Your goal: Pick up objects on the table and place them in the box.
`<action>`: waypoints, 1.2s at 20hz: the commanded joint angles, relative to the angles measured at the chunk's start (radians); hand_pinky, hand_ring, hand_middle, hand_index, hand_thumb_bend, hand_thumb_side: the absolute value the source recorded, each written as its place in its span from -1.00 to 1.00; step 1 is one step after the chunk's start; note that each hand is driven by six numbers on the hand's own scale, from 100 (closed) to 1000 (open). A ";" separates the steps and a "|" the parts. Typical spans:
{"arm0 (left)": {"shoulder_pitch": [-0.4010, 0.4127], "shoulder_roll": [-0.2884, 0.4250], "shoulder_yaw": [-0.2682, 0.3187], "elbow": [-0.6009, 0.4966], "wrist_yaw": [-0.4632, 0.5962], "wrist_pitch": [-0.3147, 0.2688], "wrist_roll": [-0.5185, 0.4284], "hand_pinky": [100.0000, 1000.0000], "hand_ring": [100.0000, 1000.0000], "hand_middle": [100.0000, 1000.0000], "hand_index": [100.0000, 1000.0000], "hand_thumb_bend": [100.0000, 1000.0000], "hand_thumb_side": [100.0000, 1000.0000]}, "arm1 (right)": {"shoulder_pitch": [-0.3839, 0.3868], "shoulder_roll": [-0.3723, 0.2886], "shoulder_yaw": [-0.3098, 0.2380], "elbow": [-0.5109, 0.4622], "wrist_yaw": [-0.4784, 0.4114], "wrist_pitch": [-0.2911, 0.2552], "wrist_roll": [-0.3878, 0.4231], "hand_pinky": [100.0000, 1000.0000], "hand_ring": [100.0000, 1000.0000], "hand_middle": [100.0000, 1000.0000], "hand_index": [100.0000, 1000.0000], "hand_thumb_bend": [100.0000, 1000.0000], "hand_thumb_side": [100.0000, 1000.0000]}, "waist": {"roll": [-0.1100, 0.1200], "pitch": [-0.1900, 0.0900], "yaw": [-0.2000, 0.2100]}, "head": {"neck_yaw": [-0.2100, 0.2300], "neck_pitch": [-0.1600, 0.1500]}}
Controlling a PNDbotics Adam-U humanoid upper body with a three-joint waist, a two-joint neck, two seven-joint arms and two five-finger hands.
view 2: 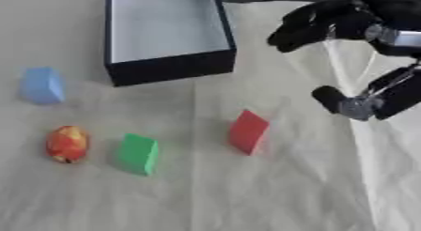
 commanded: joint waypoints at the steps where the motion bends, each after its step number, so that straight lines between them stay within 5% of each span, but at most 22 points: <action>1: -0.002 0.036 0.003 -0.010 -0.001 0.003 -0.001 0.85 0.84 0.29 0.56 -1.00 0.11 | -0.044 0.000 0.031 -0.018 0.066 -0.115 0.153 0.85 0.72 0.67 0.82 -1.00 -0.35 | -0.013 -0.040 0.001 | -0.015 0.006; 6: 0.003 0.039 0.002 -0.006 -0.003 0.003 -0.004 0.85 0.84 0.29 0.56 -1.00 0.11 | -0.111 0.042 0.086 -0.001 0.128 -0.171 0.255 0.84 0.73 0.66 0.80 -0.99 -0.16 | -0.014 -0.043 -0.002 | -0.023 0.013; 9: 0.006 0.041 0.002 -0.005 -0.004 0.002 -0.004 0.85 0.84 0.29 0.56 -1.00 0.12 | -0.130 0.064 0.109 0.010 0.162 -0.216 0.321 0.82 0.73 0.65 0.79 -0.68 -0.08 | -0.016 -0.044 -0.004 | -0.024 0.016; 13: 0.007 0.042 0.003 -0.005 -0.005 0.002 -0.004 0.86 0.84 0.29 0.56 -1.00 0.12 | -0.134 0.091 0.130 0.013 0.185 -0.234 0.388 0.83 0.73 0.64 0.79 -0.66 -0.09 | -0.016 -0.044 -0.006 | -0.020 0.016; 24: 0.016 0.047 0.004 -0.001 -0.009 -0.001 -0.005 0.86 0.85 0.28 0.56 -1.00 0.12 | -0.135 0.148 0.184 0.030 0.287 -0.236 0.399 0.83 0.74 0.70 0.83 -0.60 -0.10 | -0.016 -0.046 -0.015 | -0.018 0.021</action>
